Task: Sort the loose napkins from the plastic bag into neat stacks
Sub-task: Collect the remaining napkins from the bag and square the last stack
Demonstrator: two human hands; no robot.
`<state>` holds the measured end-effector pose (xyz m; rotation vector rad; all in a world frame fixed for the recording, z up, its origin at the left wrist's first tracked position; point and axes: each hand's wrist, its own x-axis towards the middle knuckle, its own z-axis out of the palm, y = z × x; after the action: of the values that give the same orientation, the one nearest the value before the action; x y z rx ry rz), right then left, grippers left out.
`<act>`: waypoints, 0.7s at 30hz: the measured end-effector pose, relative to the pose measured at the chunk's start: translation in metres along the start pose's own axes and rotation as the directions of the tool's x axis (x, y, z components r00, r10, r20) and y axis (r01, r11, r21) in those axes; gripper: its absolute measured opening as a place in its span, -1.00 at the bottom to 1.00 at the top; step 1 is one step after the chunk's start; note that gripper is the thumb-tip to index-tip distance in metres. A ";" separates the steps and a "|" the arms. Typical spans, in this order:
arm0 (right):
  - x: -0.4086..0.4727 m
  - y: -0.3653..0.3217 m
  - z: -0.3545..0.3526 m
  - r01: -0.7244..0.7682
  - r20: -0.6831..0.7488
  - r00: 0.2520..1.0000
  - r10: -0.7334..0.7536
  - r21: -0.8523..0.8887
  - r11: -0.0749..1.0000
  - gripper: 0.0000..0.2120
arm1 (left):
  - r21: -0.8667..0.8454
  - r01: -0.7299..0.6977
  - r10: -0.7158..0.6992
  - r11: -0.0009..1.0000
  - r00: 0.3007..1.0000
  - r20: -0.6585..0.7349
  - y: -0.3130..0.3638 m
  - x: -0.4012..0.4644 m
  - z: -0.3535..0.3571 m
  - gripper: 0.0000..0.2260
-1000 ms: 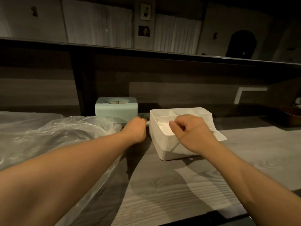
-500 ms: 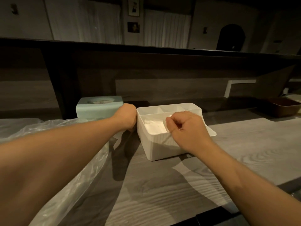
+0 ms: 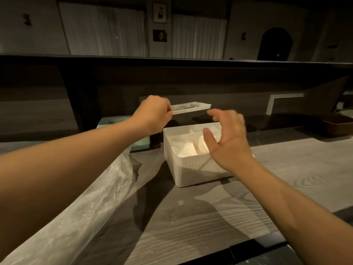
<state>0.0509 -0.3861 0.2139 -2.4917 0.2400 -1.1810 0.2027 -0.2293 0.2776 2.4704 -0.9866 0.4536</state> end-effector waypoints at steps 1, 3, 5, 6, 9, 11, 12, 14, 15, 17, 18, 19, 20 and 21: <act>0.003 0.000 -0.003 0.037 -0.006 0.999 -0.038 -0.097 0.995 -0.49 | 0.047 -0.055 0.056 0.997 0.998 -0.019 0.006 -0.007 -0.005 -0.83; 0.008 -0.002 -0.011 0.100 0.058 0.994 -0.088 -0.258 0.961 -0.42 | 0.111 -0.141 0.146 0.984 0.989 -0.032 0.016 -0.024 -0.010 -0.83; 0.011 0.003 -0.014 0.159 0.155 0.982 -0.109 -0.362 0.919 -0.49 | 0.121 -0.190 0.195 0.974 0.981 -0.024 0.023 -0.043 -0.012 -0.83; 0.009 0.006 -0.015 0.194 0.176 0.975 -0.138 -0.365 0.911 -0.54 | 0.111 -0.201 0.204 0.973 0.979 -0.018 0.025 -0.053 -0.013 -0.84; -0.001 0.017 -0.014 0.294 0.120 0.955 -0.272 -0.260 0.920 -0.71 | 0.098 -0.217 0.217 0.971 0.976 0.014 0.029 -0.075 -0.010 -0.85; -0.007 0.023 -0.015 0.303 0.109 0.952 -0.285 -0.232 0.924 -0.80 | 0.093 -0.211 0.208 0.973 0.977 0.042 0.031 -0.084 -0.006 -0.83; -0.009 0.024 -0.016 0.295 0.149 0.952 -0.267 -0.225 0.928 -0.85 | 0.085 -0.203 0.198 0.976 0.979 0.055 0.032 -0.087 -0.004 -0.83; -0.013 0.024 -0.019 0.275 0.240 0.943 -0.231 -0.171 0.946 -0.89 | 0.066 -0.184 0.179 0.981 0.981 0.081 0.034 -0.092 -0.002 -0.81; -0.014 0.023 -0.022 0.252 0.290 0.934 -0.207 -0.129 0.959 -0.89 | 0.057 -0.178 0.172 0.982 0.981 0.094 0.035 -0.094 -0.001 -0.81; -0.016 0.021 -0.025 0.175 0.384 0.912 -0.146 -0.043 0.984 -0.90 | 0.039 -0.167 0.161 0.985 0.980 0.120 0.037 -0.098 0.000 -0.81; -0.017 0.020 -0.026 0.142 0.415 0.902 -0.123 -0.017 0.990 -0.91 | 0.029 -0.160 0.155 0.987 0.979 0.130 0.037 -0.100 0.000 -0.81; -0.018 0.021 -0.027 0.122 0.431 0.896 -0.108 -0.004 0.993 -0.91 | 0.017 -0.151 0.148 0.988 0.980 0.136 0.037 -0.101 0.001 -0.81; -0.018 0.020 -0.027 0.110 0.435 0.895 -0.100 0.002 0.994 -0.91 | 0.002 -0.143 0.141 0.990 0.981 0.136 0.037 -0.102 0.001 -0.82; -0.018 0.020 -0.028 0.103 0.434 0.896 -0.094 0.002 0.995 -0.91 | -0.018 -0.131 0.133 0.991 0.982 0.136 0.038 -0.103 0.002 -0.82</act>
<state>0.0180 -0.4065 0.2091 -2.7303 0.0032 -0.6250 0.1050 -0.1967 0.2404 2.4640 -1.2102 0.3237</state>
